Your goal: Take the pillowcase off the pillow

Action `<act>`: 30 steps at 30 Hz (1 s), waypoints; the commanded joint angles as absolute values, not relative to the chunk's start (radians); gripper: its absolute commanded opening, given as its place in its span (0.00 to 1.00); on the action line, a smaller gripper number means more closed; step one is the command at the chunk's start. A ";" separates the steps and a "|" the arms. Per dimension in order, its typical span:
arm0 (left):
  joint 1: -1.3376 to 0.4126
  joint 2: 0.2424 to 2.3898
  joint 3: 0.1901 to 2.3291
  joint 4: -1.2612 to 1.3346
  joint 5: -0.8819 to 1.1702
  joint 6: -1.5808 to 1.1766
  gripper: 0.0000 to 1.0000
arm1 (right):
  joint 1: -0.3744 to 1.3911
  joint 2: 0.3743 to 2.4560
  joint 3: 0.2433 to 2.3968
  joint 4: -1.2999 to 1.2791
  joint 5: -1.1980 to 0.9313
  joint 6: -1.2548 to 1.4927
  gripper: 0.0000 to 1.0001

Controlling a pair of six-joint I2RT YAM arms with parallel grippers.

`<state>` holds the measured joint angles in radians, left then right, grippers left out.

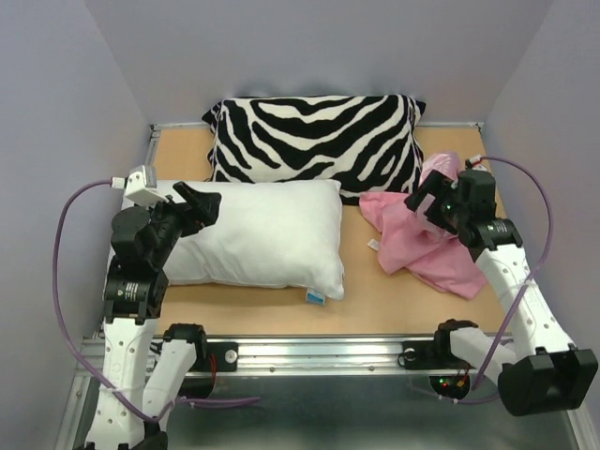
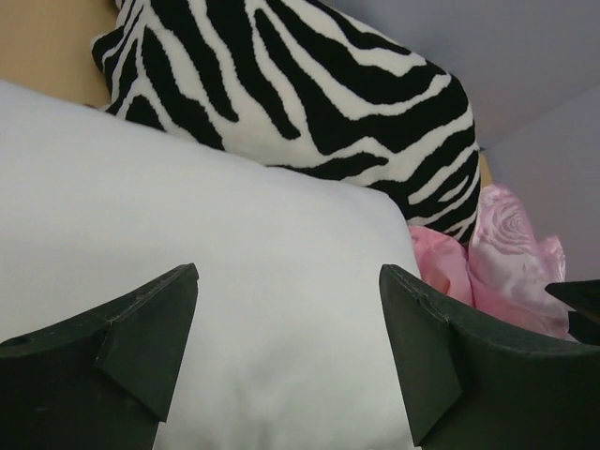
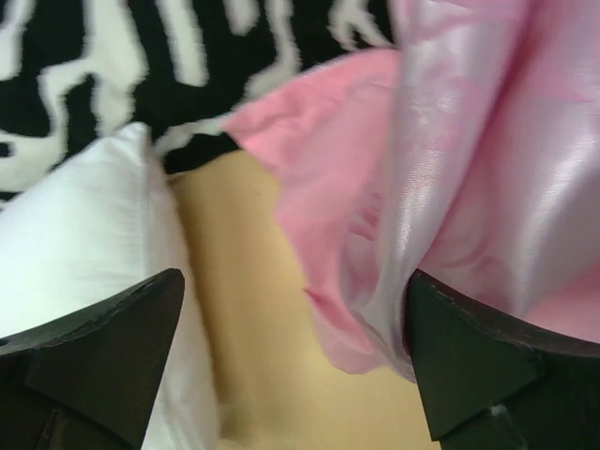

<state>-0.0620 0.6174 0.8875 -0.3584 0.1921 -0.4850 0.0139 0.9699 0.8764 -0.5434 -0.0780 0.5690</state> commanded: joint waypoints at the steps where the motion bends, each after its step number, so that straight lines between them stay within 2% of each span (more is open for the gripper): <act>1: -0.080 0.699 0.959 -0.229 0.253 -0.457 0.89 | 0.191 1.040 1.110 -0.523 0.162 0.580 1.00; 5: -0.176 0.787 1.017 -0.184 0.210 -0.468 0.89 | 0.377 1.156 1.268 -0.544 0.276 0.575 1.00; 7: -0.277 0.833 1.057 -0.172 0.132 -0.468 0.89 | 0.422 1.224 1.348 -0.552 0.314 0.569 1.00; 11: -0.370 0.888 1.103 -0.169 0.023 -0.459 0.89 | 0.489 1.305 1.422 -0.564 0.337 0.549 1.00; 15: -0.397 0.905 1.101 -0.167 0.008 -0.446 0.89 | 0.500 1.298 1.404 -0.566 0.351 0.535 1.00; 22: -0.400 0.914 1.062 -0.133 0.008 -0.402 0.89 | 0.500 1.282 1.358 -0.538 0.256 0.430 1.00; 30: -0.400 0.882 1.037 -0.136 -0.026 -0.391 0.89 | 0.499 1.186 1.241 -0.471 0.245 0.433 1.00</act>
<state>-0.3935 0.9192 1.0462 -0.1944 0.0196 -0.4198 0.4973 1.2461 1.2854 -0.5488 0.2527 0.4557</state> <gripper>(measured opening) 0.891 0.999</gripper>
